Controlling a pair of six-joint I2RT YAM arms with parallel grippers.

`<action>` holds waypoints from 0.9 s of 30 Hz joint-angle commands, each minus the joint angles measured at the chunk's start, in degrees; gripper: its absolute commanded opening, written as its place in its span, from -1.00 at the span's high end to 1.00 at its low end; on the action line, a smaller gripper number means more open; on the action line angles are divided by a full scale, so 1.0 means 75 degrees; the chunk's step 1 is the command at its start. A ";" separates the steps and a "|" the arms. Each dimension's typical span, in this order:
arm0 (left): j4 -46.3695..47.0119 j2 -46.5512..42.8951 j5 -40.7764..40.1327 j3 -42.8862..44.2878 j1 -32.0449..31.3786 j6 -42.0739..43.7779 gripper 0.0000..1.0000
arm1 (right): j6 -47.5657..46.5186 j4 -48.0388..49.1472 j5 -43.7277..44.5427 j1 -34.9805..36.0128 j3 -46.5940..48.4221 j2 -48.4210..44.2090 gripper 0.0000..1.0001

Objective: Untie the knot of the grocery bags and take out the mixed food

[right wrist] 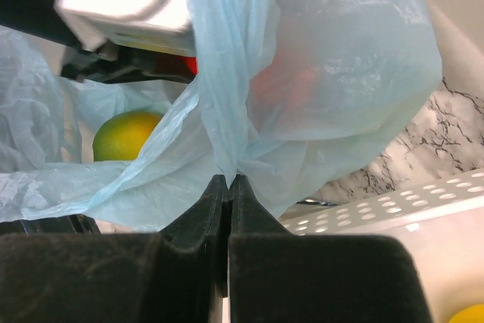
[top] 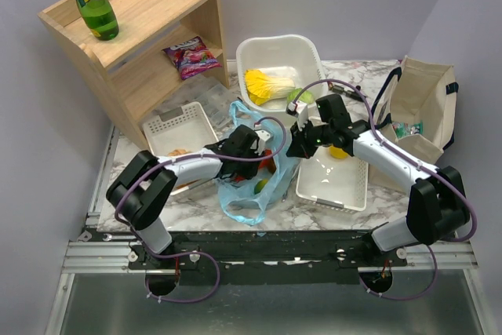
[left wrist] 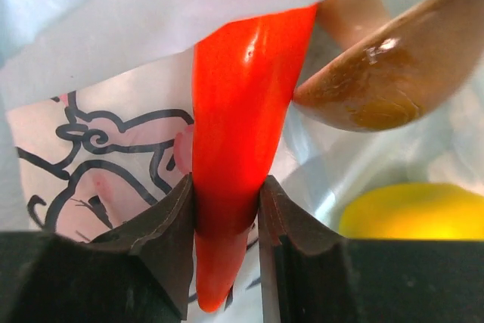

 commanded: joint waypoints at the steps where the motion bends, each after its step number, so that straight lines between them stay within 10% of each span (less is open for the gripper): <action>1: -0.0398 -0.1447 0.0589 0.0012 -0.0013 -0.0044 1.00 | 0.0018 0.0139 0.0125 -0.0027 0.0072 0.0099 0.99; 16: -0.4289 -0.4102 0.1943 0.0537 -0.0049 0.1302 1.00 | 0.1326 0.0748 0.0176 -0.0161 0.0534 0.0151 0.99; 27: -0.3060 -0.5125 0.3448 0.1290 -0.0025 0.1725 1.00 | 0.1051 0.0781 -0.0505 -0.0251 0.0492 0.0305 0.99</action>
